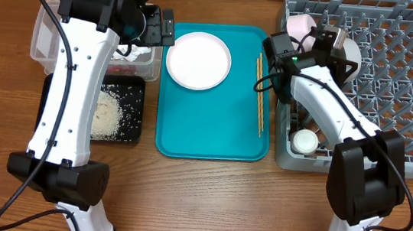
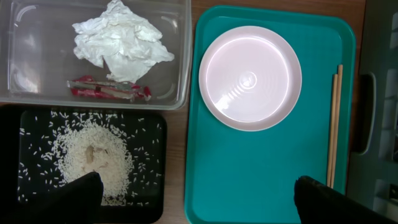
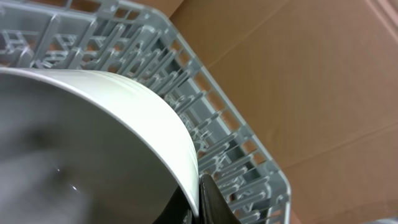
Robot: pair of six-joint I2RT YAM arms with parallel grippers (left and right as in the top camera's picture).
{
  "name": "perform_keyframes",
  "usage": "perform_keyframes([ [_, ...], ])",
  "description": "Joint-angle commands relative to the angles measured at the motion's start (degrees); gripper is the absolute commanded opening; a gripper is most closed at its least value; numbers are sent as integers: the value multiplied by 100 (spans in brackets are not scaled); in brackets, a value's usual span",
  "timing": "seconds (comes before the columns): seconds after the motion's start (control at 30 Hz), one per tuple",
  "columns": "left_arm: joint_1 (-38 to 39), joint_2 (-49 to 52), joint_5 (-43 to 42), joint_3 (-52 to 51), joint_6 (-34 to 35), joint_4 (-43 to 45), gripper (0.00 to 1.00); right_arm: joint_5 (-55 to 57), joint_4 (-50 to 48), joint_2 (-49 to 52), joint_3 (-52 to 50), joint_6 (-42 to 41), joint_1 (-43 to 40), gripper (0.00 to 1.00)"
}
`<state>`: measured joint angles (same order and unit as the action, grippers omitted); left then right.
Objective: Sort waste into correct bins and load items into the dishwasher
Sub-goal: 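Lower the white bowl into the rack and open the right gripper, then grasp the edge of the pale pink plate with the right gripper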
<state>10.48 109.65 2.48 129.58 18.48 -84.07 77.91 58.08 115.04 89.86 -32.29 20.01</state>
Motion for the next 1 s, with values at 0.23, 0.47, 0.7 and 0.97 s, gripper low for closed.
perform_keyframes([
  [0.23, -4, -24, 92, 94, 42, 11, 100, -415, -219, 17, -46, -24, -59, 4],
  [0.47, -4, -26, 92, 94, 39, 9, 100, -918, -101, 17, -46, -22, -170, 4],
  [0.7, -4, -26, 92, 94, 39, 9, 100, -946, -17, 17, -46, -20, -4, 4],
  [0.97, -4, -24, 92, 94, 42, 11, 100, -955, 317, 17, -46, -24, 278, 4],
])
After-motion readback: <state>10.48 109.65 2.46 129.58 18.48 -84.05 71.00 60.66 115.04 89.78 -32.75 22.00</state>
